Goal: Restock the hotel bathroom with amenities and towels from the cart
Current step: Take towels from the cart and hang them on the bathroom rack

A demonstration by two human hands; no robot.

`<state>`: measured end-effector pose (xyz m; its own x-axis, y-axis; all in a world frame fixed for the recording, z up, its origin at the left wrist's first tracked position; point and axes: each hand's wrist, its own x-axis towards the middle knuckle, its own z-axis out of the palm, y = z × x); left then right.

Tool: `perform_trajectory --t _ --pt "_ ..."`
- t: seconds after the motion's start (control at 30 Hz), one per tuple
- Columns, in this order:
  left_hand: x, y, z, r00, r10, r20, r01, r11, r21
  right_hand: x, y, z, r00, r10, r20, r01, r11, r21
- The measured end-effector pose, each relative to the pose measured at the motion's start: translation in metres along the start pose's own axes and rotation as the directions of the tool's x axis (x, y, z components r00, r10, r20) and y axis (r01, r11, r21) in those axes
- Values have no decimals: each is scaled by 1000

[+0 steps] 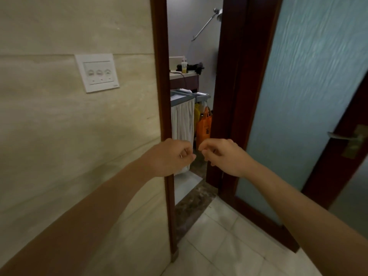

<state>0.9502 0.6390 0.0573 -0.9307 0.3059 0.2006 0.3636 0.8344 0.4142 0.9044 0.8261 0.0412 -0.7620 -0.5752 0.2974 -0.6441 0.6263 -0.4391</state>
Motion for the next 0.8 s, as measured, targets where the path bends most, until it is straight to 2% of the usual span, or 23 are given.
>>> perform_trajectory --t 0.23,0.37,0.53,0.8 --pt "89 -24 10 999 39 23 -39 999 18 50 62 -15 998 58 -13 -58 998 -23" --pt "159 -47 12 995 60 79 -64 997 42 93 102 -28 994 105 -24 -106 993 -52" --pt "250 -77 7 993 83 79 -85 996 28 161 152 -47 985 170 -25 -171 981 -93" --pt "372 -112 19 993 62 102 -73 992 107 252 226 -65 982 186 -42 -189 978 -92"
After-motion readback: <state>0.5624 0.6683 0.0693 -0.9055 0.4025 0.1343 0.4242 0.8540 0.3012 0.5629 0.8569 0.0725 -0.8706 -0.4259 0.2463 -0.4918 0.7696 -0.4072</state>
